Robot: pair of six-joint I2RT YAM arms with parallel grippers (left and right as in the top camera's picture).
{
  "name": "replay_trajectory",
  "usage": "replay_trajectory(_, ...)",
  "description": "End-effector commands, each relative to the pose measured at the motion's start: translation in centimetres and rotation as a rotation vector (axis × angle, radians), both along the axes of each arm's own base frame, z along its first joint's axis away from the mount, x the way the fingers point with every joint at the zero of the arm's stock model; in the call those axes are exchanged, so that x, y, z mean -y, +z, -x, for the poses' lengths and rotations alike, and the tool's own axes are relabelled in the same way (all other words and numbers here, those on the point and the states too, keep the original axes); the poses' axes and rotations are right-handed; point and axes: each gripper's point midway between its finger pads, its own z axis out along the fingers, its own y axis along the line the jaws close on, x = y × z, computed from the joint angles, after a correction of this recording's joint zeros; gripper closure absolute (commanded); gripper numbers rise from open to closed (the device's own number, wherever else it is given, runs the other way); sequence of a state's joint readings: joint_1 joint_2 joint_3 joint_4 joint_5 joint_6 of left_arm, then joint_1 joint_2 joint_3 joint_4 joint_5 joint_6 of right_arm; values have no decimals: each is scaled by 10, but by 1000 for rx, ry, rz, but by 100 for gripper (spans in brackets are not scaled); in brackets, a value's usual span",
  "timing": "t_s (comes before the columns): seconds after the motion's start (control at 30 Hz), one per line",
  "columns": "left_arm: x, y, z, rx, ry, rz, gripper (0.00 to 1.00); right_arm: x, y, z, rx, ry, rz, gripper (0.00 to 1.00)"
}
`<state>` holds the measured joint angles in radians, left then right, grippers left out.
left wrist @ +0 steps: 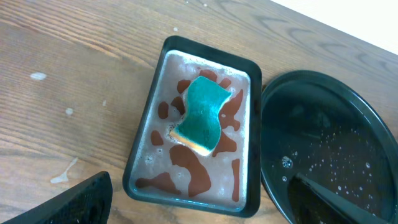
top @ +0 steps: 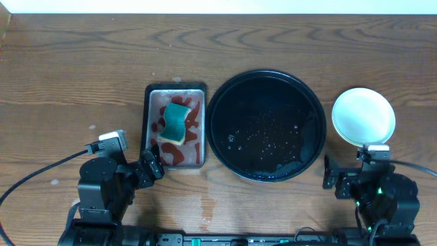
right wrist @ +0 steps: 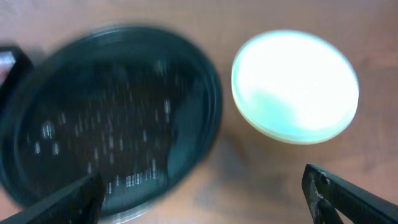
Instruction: Clean dirty plates on tray and stack at the side
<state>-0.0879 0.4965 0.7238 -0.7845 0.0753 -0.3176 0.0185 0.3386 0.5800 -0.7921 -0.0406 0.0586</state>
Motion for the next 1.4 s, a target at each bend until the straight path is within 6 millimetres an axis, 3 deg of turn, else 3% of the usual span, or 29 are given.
replay_trajectory(0.0,0,-3,0,-7,1,2,10,-1,-2,-7,99,11,17,1)
replay_trajectory(0.27,0,-3,0,-7,1,2,10,-12,9,-28,411,50,-5,1)
replay_trajectory(0.7,0,-3,0,-7,1,2,9,-13,27,-37,672,49,-19,1)
replay_trajectory(1.07,0,-3,0,-7,1,2,10,-13,3,-41,622,46,-15,1)
replay_trajectory(1.23,0,-3,0,-7,1,2,10,-14,-33,-41,477,55,-10,1)
replay_trajectory(1.37,0,-3,0,-7,1,2,10,-16,-33,-41,479,67,10,1)
